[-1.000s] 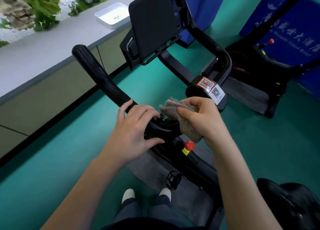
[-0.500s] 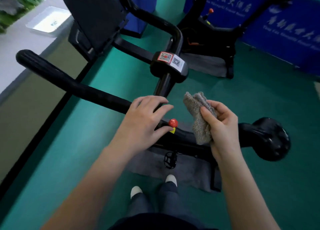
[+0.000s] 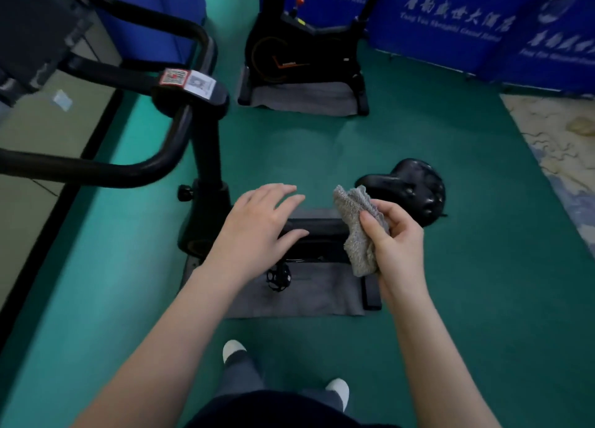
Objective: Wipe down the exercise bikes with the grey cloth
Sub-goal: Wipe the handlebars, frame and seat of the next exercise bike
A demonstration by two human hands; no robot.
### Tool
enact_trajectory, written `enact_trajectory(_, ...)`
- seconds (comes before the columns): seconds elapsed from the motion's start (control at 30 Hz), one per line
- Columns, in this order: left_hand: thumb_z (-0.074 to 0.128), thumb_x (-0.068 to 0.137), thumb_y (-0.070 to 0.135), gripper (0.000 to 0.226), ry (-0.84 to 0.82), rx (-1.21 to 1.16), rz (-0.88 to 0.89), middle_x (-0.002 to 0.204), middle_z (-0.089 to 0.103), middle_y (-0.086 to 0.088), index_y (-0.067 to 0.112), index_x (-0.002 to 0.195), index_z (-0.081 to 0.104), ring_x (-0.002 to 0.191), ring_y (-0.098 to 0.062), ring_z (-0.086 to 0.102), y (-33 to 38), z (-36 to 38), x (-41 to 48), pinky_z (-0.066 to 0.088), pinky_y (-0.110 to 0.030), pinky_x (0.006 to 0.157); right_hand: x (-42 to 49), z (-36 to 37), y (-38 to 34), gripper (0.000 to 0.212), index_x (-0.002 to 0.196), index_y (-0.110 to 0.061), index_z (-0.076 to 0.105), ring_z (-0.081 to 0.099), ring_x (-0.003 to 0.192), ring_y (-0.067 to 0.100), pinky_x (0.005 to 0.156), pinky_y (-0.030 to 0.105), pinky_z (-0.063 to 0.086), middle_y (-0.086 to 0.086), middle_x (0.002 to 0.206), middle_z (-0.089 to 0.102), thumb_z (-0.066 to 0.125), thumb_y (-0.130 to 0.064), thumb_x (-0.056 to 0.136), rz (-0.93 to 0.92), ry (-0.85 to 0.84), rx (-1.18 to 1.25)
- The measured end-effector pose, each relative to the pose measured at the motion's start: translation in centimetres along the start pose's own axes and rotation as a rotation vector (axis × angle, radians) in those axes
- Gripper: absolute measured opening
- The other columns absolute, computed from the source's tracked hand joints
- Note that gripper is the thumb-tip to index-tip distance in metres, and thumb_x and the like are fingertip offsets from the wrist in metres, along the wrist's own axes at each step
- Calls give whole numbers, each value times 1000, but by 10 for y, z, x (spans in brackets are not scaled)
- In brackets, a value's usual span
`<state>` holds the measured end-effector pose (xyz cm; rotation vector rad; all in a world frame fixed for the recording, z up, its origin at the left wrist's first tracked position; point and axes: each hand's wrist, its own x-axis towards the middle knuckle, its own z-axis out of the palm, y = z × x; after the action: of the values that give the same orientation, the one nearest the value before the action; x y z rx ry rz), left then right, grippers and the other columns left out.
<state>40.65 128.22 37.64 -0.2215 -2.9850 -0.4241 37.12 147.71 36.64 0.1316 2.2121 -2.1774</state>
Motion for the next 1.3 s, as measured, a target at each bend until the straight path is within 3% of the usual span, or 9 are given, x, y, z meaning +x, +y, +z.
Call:
enact_trajectory(0.27,56,87,46,55,-26,5,34,136,50,-4,15,132,50,127,-23,43,130,57,13,35,-39,102,-13,-150,13,23,85,-29,68,65,80,8,77,31,51,-9,86,72,65,-7,86,-19,61,-77)
enact_trajectory(0.5,45,89,55,63,-87,77,-51,144,40,-1,18,139,38,134,-20,33,181,93,25,29,-39,108,-13,-237,25,19,86,-26,68,66,80,12,77,38,54,-7,86,72,65,-7,86,68,136,-46)
enact_trajectory(0.63,41,88,59,67,-119,125,-80,149,33,1,20,142,33,140,-19,24,192,108,39,23,-39,113,0,-253,32,19,87,-25,68,65,80,9,76,33,52,-5,87,71,65,-6,86,100,142,-16)
enact_trajectory(0.9,35,89,62,68,-172,107,-147,153,26,5,23,145,29,143,-15,15,202,145,89,14,-39,116,70,-274,38,16,90,-21,67,64,81,17,80,43,53,4,92,71,64,-6,86,129,88,-74)
enact_trajectory(1.13,39,89,59,68,-171,64,-306,152,31,1,19,144,33,142,-19,20,185,177,140,18,-42,115,172,-267,42,16,90,-20,67,63,77,11,73,35,53,-1,88,70,63,-5,87,117,-50,-153)
enact_trajectory(1.3,37,88,62,71,-169,58,-382,153,29,2,19,145,31,142,-17,19,186,191,177,17,-41,115,222,-256,49,14,91,-20,66,64,79,15,78,39,54,1,89,70,64,-7,87,144,-153,-215)
